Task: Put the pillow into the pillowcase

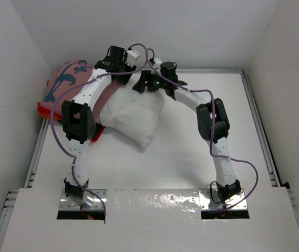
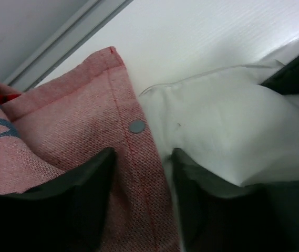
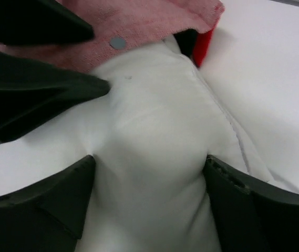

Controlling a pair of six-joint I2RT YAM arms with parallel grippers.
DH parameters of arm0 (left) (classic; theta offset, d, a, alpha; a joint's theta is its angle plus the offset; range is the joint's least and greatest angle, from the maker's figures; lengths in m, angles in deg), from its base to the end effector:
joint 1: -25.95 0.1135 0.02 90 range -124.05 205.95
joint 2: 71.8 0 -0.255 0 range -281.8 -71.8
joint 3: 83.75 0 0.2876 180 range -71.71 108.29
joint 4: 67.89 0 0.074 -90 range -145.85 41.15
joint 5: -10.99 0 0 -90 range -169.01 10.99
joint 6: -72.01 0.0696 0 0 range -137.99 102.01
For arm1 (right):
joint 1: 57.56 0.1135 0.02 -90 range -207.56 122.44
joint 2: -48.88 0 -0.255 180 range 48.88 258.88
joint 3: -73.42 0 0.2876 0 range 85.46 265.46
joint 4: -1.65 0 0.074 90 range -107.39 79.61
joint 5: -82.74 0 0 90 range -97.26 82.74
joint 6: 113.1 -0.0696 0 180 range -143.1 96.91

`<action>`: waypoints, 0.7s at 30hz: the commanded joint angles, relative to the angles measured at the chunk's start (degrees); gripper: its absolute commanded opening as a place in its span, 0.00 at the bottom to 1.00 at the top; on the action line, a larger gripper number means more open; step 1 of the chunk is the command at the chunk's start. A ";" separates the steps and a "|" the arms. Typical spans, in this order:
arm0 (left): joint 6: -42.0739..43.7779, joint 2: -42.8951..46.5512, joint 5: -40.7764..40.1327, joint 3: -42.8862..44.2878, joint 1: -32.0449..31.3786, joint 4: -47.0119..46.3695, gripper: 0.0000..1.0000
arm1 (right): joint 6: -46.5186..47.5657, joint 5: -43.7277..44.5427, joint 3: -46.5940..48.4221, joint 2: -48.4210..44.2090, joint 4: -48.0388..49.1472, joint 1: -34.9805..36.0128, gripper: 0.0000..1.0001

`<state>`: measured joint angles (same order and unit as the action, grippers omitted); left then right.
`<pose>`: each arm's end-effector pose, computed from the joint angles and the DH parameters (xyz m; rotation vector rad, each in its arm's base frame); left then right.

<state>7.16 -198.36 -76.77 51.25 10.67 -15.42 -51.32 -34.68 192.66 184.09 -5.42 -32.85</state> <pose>0.5391 -0.1501 0.2608 0.8264 2.1880 0.0398 0.5339 0.2809 0.1609 -0.2689 2.0671 1.0560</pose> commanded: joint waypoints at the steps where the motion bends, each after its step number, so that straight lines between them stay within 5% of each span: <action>1: -0.98 1.50 -6.19 -0.35 0.17 -2.90 0.42 | -3.85 -7.02 1.08 0.57 6.37 0.69 0.78; 2: -1.15 1.67 -6.46 -0.26 0.17 -2.63 0.19 | -4.46 -8.08 0.65 1.01 6.37 0.87 0.56; 4: -1.68 3.06 -5.76 -0.26 0.17 -2.10 0.01 | -5.69 -12.10 -0.75 0.49 7.24 0.95 0.28; 5: -2.03 3.86 -5.06 -0.26 0.17 -2.10 0.00 | -6.05 -12.65 -3.72 -0.21 7.85 1.39 0.00; 10: -4.58 11.42 0.57 -0.43 0.17 -3.68 0.00 | -4.03 -10.21 -20.93 -11.10 16.55 5.25 0.00; 17: -5.10 14.06 3.81 0.09 0.17 -0.44 0.00 | -1.14 -4.85 -29.58 -19.37 20.26 9.03 0.00; 21: -3.45 16.52 25.62 0.52 -0.27 1.23 0.00 | -0.25 -1.25 -30.03 -22.97 22.43 11.67 0.00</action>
<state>3.59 -185.49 -69.14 49.37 11.10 -12.89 -53.57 -36.82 162.98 165.47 12.64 -23.43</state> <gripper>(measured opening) 0.029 0.013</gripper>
